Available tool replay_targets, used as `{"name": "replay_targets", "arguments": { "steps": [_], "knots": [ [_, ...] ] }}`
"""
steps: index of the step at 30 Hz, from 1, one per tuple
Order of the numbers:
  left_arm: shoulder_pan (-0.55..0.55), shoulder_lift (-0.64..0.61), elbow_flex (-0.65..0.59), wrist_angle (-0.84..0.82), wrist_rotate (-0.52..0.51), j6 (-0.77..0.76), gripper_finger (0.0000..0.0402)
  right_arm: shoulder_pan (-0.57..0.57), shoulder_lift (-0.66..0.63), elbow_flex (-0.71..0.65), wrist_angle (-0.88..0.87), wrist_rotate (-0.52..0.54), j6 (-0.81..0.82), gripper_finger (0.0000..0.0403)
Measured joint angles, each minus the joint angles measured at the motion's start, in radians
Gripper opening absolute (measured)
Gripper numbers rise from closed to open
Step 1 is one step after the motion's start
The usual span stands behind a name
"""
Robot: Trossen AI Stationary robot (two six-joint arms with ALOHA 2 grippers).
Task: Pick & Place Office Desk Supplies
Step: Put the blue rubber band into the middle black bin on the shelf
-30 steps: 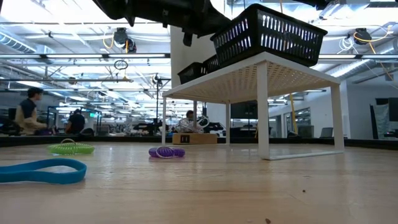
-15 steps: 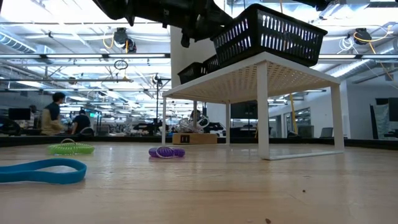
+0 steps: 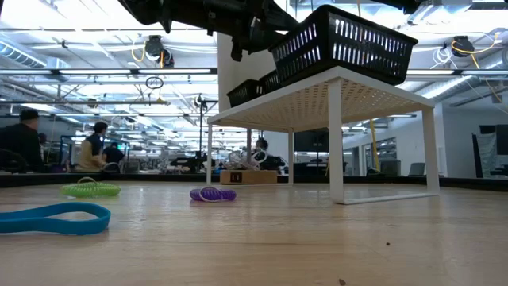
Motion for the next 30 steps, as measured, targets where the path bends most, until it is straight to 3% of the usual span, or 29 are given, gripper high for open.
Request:
{"name": "replay_targets", "arguments": {
  "steps": [10, 19, 24, 30],
  "knots": [
    [-0.079, -0.198, 0.0, -0.2, 0.079, 0.105, 0.0209, 0.0, 0.0, 0.0, -0.01, 0.001, -0.003, 0.0157],
    [-0.211, -0.424, 0.0, -0.587, 0.08, -0.047, 0.021, 0.0, 0.0, 0.0, -0.008, 0.002, -0.01, 0.0157],
    [-0.297, -0.426, -0.001, -0.849, 0.078, -0.229, 0.0209, 0.0, 0.0, 0.0, -0.009, 0.002, -0.006, 0.0157],
    [-0.43, -0.318, -0.002, -0.997, 0.082, -0.409, 0.0209, 0.0, 0.0, 0.0, -0.013, 0.001, -0.001, 0.0157]
  ]
}}
